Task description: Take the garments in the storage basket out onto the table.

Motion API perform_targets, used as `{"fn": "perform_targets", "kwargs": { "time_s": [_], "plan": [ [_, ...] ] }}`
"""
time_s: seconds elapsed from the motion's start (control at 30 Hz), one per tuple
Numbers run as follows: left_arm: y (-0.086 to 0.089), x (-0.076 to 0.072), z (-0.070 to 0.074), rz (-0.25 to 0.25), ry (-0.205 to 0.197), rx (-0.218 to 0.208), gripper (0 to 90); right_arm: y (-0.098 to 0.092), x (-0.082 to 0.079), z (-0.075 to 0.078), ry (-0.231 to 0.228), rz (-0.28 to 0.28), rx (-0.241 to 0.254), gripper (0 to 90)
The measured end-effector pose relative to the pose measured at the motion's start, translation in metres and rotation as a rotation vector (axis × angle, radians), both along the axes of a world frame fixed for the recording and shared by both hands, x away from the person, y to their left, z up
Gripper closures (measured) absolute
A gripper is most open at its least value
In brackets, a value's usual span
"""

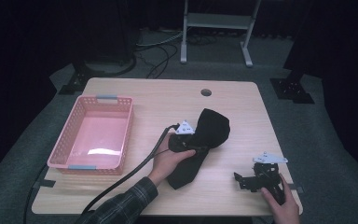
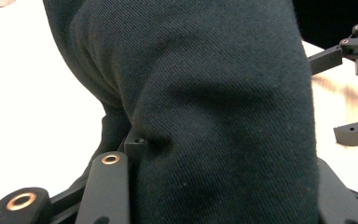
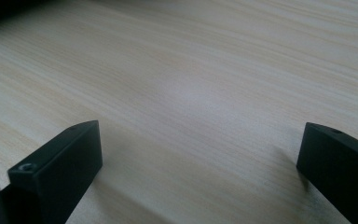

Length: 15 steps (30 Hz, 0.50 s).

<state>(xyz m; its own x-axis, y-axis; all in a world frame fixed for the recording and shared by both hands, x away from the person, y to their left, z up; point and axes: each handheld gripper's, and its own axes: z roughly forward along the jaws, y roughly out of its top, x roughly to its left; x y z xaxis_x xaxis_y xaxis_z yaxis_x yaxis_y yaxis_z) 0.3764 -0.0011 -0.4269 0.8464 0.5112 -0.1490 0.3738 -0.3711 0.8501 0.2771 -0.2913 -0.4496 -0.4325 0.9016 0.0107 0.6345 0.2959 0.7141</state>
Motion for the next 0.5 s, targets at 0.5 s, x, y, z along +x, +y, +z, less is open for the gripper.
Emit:
{"fn": "perform_targets", "kwargs": {
  "time_s": [0.5],
  "plan": [
    [-0.0052,0.0038,-0.0076,-0.003,0.045,0.044,45.3,0.0001,0.0,0.0,0.0,-0.001,0.001,0.0]
  ]
}}
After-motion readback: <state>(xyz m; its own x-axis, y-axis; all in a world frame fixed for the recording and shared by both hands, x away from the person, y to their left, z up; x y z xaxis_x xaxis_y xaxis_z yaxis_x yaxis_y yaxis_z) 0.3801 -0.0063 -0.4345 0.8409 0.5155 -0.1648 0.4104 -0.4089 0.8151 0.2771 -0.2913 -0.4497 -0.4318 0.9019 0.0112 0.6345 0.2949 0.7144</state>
